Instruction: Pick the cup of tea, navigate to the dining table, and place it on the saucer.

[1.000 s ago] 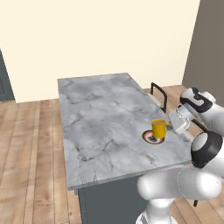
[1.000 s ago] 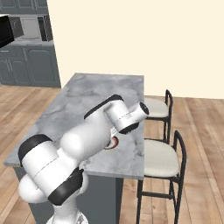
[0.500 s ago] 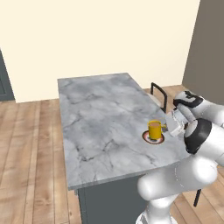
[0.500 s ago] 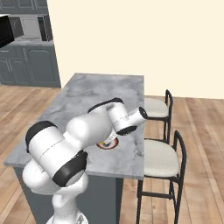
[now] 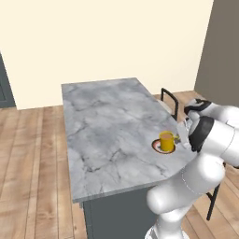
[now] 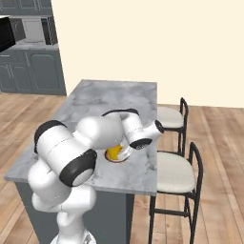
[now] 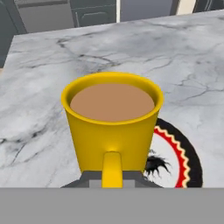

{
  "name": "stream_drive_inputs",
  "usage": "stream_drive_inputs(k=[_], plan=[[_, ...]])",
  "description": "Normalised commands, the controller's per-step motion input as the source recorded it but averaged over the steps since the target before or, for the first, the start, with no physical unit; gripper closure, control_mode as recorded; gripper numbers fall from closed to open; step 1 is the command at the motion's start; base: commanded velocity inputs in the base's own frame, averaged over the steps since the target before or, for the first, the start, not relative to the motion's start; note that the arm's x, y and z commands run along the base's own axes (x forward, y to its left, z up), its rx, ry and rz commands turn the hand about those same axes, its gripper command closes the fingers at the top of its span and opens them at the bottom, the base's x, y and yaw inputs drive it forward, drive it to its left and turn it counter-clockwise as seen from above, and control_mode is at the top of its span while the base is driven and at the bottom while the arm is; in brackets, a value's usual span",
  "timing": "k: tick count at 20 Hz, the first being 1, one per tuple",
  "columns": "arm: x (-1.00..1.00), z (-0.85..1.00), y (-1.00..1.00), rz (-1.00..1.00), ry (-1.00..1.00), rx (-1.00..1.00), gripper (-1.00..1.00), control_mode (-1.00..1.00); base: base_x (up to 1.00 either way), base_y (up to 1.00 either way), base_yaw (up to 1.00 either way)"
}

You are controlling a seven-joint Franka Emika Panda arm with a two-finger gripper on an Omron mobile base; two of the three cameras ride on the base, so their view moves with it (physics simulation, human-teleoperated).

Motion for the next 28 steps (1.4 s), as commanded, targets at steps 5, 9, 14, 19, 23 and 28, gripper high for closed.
stream_drive_inputs(k=[5, 9, 14, 19, 23, 28], plan=[[0.14, -0.21, -0.05, 0.09, 0.0, 0.0, 1.0, -1.0, 0.0, 0.0, 0.0], [0.23, -0.02, 0.0, 0.08, -0.02, 0.0, 1.0, -1.0, 0.0, 0.0, 0.0], [0.27, 0.0, 0.0, 0.05, -0.03, 0.0, 1.0, -1.0, 0.0, 0.0, 0.0], [0.25, -0.05, 0.0, 0.03, -0.03, 0.0, 1.0, -1.0, 0.0, 0.0, 0.0], [0.02, -0.2, 0.0, 0.03, -0.03, 0.0, 1.0, -1.0, 0.0, 0.0, 0.0], [0.0, -0.1, 0.0, 0.02, -0.03, 0.0, -1.0, -1.0, 0.0, 0.0, 0.0]])
